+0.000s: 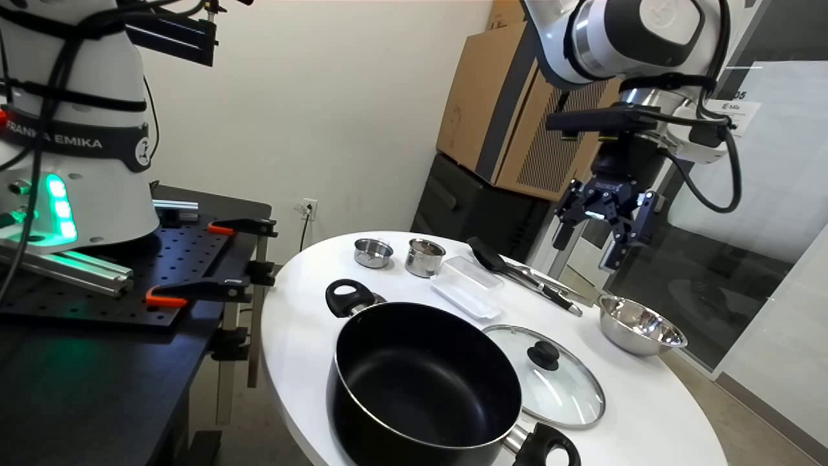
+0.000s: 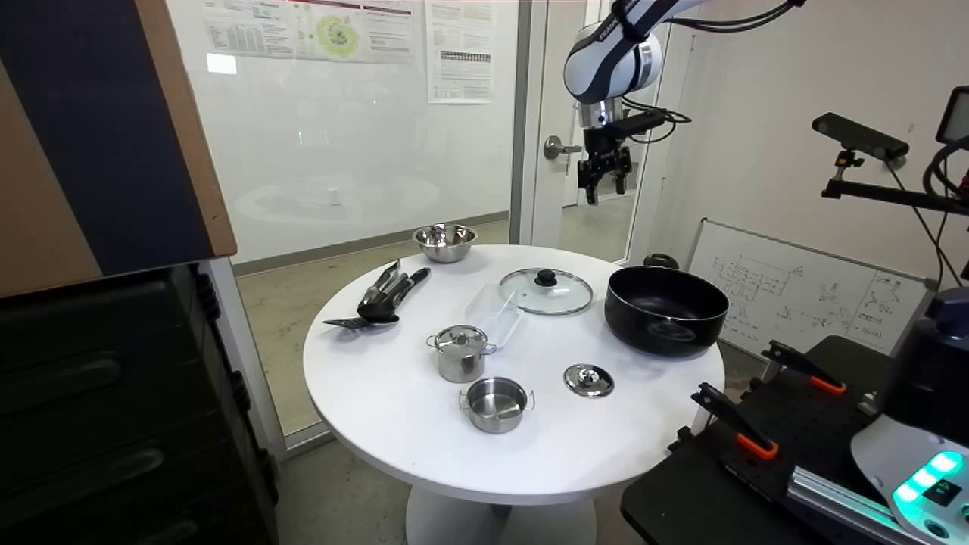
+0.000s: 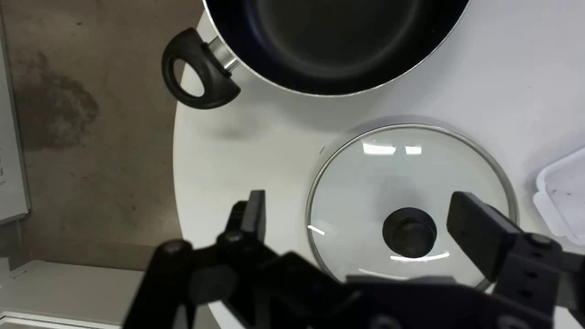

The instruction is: Pick up the lid and close the pot

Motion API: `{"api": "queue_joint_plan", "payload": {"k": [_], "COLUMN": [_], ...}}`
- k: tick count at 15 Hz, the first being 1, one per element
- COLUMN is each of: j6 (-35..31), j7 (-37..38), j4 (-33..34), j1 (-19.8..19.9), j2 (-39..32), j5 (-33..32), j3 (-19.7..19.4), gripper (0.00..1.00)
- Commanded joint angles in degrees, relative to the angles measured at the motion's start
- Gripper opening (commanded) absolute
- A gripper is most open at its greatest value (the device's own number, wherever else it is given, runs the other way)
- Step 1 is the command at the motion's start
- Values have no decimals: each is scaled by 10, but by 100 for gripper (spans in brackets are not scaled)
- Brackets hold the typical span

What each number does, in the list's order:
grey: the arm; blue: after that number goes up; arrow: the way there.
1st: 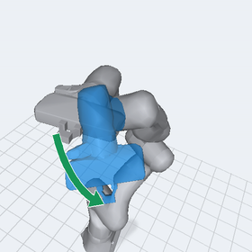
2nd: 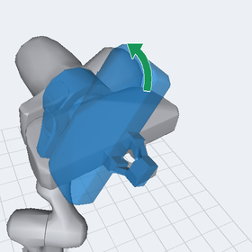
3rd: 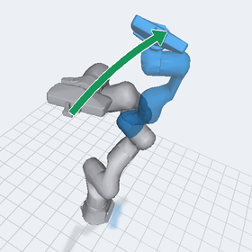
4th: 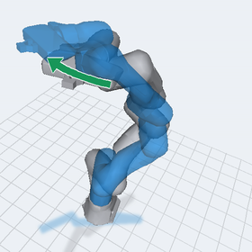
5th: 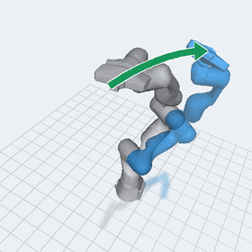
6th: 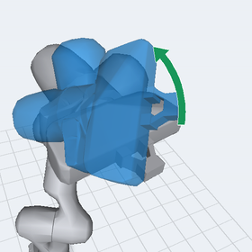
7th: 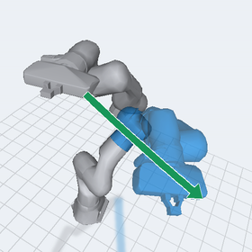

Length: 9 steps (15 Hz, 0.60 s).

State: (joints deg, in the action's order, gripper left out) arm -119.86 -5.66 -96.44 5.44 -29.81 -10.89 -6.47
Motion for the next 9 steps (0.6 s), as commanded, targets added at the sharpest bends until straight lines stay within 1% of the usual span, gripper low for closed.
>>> {"api": "queue_joint_plan", "payload": {"k": [1, 3, 5, 6, 9], "j6": [6, -8, -23, -14, -14], "j7": [-18, -16, 37, 7, 10], "j4": [66, 57, 42, 44, 43], "j1": [1, 5, -6, 1, 1], "j2": [-51, -48, -38, -42, -42], "j5": [-27, -14, -15, -14, -14], "j3": [0, 5, -5, 1, 1], "gripper": [100, 100, 100, 100, 100]}}
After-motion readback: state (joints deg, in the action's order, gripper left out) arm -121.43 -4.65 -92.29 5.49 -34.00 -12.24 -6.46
